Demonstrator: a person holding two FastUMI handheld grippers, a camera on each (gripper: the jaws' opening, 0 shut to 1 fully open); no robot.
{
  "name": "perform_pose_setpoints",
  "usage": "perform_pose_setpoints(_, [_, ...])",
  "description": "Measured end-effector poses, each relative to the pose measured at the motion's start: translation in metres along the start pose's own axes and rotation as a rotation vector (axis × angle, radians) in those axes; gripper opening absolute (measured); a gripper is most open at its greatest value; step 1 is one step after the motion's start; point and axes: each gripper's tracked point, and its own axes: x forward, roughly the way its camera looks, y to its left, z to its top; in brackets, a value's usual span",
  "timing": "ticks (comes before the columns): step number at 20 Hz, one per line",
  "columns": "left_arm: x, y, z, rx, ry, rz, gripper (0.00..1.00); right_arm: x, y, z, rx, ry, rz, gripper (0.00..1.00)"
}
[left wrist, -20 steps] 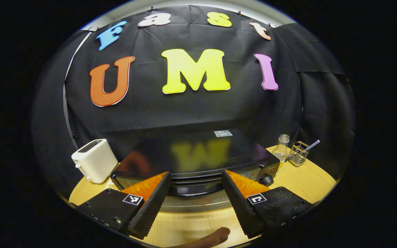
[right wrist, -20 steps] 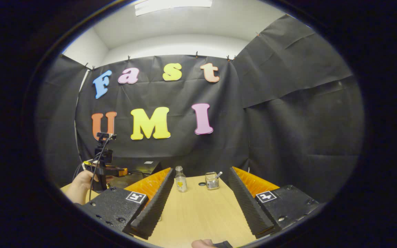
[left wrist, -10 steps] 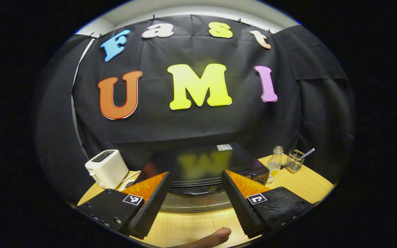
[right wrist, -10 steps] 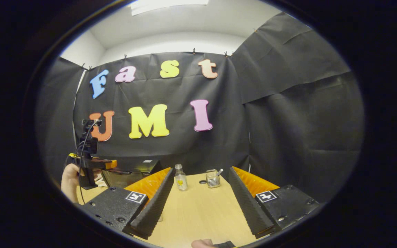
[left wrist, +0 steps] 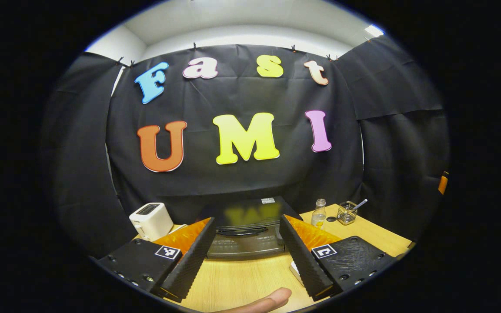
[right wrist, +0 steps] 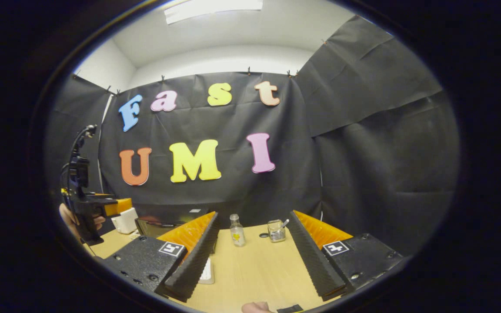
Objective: Open the electric oven with the left hand, put the food in, and close the electric oven.
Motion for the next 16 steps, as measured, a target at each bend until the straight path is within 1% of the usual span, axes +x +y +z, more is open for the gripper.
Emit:
perform_pose_setpoints(1, [-0.013,-0.001,0.005,-0.001,-0.018,0.003,0.94,-0.002,0.0,0.002,0.004,-0.003,0.001,0.96])
perform_pose_setpoints(2, [-0.027,-0.001,0.009,-0.008,-0.028,0.003,0.94,-0.003,0.0,0.004,0.002,-0.005,0.003,1.0])
perform_pose_setpoints(3, [-0.039,-0.004,0.008,-0.015,-0.034,0.003,0.94,-0.004,-0.003,0.003,-0.003,-0.004,0.003,0.96])
perform_pose_setpoints(4, [-0.052,-0.005,0.007,-0.023,-0.035,0.004,0.94,-0.005,-0.004,0.004,-0.007,-0.006,0.004,1.0])
perform_pose_setpoints(5, [-0.062,-0.004,0.007,-0.025,-0.045,0.015,0.94,-0.007,-0.003,0.006,-0.01,-0.008,0.006,1.0])
perform_pose_setpoints(6, [-0.072,-0.001,0.009,-0.018,-0.06,0.028,0.94,-0.008,-0.004,0.006,-0.014,-0.009,0.01,0.96])
perform_pose_setpoints(7, [-0.082,0.001,0.009,-0.017,-0.072,0.042,0.94,-0.008,-0.005,0.005,-0.018,-0.009,0.013,1.0])
perform_pose_setpoints(10, [-0.099,-0.006,0.005,-0.031,-0.082,0.035,0.94,-0.009,-0.006,0.001,-0.003,-0.002,0.021,1.0])
perform_pose_setpoints(11, [-0.104,-0.005,0.006,-0.033,-0.082,0.036,0.94,-0.007,-0.005,-0.002,0.006,0.005,0.025,0.96])
perform_pose_setpoints(12, [-0.107,-0.005,0.007,-0.03,-0.086,0.038,0.94,-0.006,-0.006,-0.003,0.013,0.009,0.025,1.0])
perform_pose_setpoints(16, [-0.115,-0.006,0.003,-0.037,-0.094,0.044,0.94,-0.006,-0.008,-0.009,0.011,0.021,0.027,1.0])
